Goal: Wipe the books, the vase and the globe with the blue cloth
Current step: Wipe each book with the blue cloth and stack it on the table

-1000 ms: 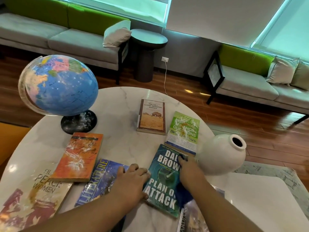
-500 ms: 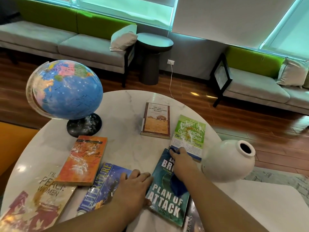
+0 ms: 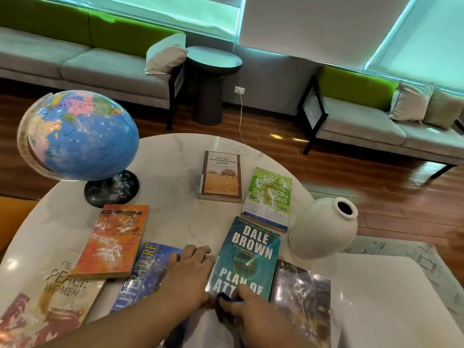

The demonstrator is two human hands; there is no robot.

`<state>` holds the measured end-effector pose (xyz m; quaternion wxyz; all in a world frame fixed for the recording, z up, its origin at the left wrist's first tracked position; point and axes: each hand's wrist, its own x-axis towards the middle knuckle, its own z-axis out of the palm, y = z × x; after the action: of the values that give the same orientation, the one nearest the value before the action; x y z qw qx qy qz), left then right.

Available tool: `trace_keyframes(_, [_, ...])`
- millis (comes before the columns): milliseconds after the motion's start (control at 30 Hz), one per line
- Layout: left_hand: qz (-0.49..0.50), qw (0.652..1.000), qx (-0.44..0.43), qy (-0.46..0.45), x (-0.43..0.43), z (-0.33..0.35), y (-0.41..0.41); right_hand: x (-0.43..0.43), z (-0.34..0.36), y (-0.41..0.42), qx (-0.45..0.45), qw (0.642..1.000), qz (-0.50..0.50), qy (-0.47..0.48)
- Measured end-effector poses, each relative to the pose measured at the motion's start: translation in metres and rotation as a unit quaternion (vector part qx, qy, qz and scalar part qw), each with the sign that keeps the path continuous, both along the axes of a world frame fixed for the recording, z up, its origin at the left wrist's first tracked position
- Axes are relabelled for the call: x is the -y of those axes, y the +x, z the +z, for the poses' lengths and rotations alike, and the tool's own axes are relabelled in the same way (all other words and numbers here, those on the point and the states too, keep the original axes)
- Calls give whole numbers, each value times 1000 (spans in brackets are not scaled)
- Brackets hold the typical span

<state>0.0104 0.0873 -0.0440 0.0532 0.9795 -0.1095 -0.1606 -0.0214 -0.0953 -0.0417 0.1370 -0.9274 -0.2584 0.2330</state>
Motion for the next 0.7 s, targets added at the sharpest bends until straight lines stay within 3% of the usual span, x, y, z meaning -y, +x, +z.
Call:
trace_keyframes(67, [-15,1000,-1,-8,4,2,1,4,4,0,-70,995,-66,37])
trace_keyframes(233, [55,993,-47,-90,19,1,-4,25,16,16,-55,965,-254,22])
trace_keyframes(367, [106,983,-86,-125,31,3,-2,24,19,15,-130,958,-252,-44])
trace_keyframes(467, [167,969,-95,-156,36,9,9,19,19,15,-139,955,-252,-77])
trace_keyframes(700, [161,959,-161,-166,40,20,19,14,21,13,-144,951,-259,-92])
